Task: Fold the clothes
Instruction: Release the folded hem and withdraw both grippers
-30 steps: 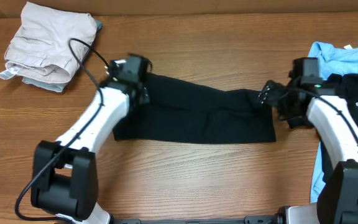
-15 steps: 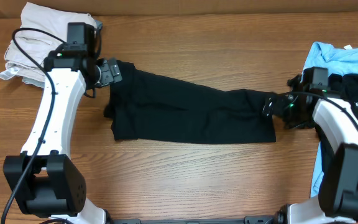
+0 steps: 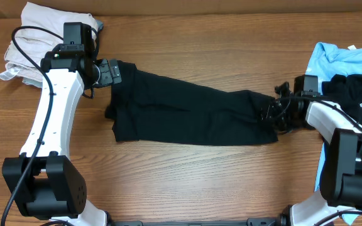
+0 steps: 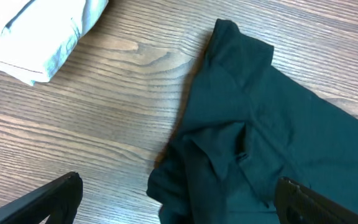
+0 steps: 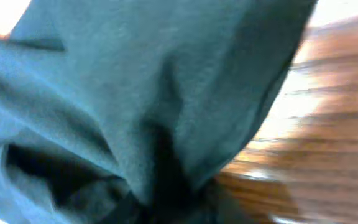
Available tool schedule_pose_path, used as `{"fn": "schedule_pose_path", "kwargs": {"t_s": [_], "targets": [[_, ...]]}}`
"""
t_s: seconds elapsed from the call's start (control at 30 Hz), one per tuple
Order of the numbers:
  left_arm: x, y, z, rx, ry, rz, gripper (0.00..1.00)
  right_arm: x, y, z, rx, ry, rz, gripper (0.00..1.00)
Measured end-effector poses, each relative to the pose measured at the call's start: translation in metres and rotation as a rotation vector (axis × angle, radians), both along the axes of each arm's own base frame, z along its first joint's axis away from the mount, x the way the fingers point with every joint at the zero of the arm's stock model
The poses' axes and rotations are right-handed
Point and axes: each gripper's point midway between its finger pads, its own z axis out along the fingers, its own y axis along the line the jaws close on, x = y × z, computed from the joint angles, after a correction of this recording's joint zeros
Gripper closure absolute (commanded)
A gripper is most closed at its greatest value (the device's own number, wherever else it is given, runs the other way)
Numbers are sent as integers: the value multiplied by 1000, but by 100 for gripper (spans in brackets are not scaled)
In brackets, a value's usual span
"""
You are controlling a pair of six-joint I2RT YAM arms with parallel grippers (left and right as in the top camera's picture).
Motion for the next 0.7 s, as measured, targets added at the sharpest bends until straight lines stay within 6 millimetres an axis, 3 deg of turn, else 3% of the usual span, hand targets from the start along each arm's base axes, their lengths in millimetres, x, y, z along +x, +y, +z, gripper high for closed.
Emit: {"fn": "schedule_pose_path", "kwargs": {"t_s": [0.1,0.3,0.53,0.6,0.7], "targets": [[0,0,0,0,0,0,0,5,-1,0,13,-18,-13,96],[0,8,0,8,0,20,0,0,-26,6,40,29,-104,96],[-1,14,0,18,1,34,0,12,-70,51,31,45,-168,96],[-1,14,0,18,0,34,0,17,-70,63,24,31,-145,96],[-1,14,0,18,1,34,0,23,-54,73,18,20,-83,96]]}}
